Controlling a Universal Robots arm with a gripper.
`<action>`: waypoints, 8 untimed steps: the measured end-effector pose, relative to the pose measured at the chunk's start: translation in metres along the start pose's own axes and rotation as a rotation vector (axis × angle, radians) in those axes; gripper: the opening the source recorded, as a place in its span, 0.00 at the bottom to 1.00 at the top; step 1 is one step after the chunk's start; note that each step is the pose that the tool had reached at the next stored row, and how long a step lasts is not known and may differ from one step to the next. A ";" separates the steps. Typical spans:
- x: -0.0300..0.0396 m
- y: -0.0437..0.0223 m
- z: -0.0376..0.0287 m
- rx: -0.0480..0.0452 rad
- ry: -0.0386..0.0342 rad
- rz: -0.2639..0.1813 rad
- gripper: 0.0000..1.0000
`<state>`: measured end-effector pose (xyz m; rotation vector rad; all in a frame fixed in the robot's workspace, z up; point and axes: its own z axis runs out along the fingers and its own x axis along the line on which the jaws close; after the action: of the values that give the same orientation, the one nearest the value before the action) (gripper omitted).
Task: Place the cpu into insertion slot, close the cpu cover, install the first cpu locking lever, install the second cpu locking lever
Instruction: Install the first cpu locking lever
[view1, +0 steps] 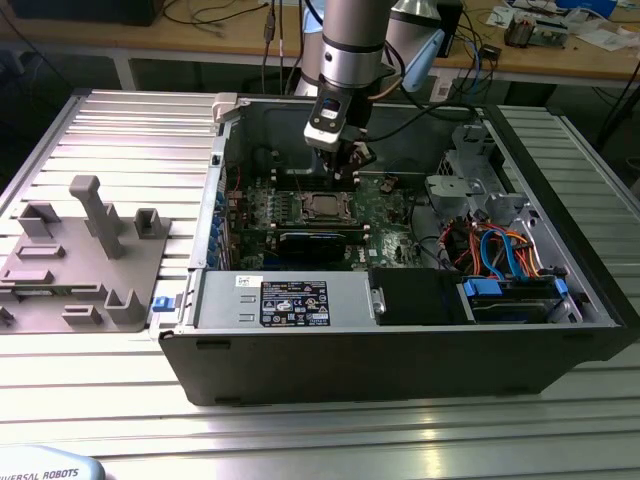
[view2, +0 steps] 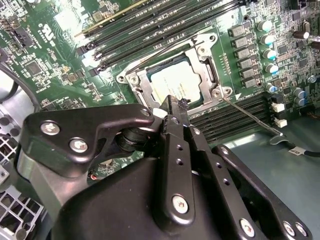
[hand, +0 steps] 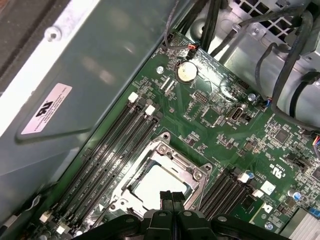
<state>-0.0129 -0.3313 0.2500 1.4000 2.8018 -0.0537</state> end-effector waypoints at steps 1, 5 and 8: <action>0.0000 0.0000 0.0000 -0.0001 -0.0001 -0.004 0.11; 0.0000 0.0000 0.0000 -0.0005 -0.0006 -0.021 0.11; 0.0000 0.0000 0.0000 -0.0009 -0.0010 -0.036 0.11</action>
<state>-0.0129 -0.3313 0.2500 1.3486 2.8263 -0.0534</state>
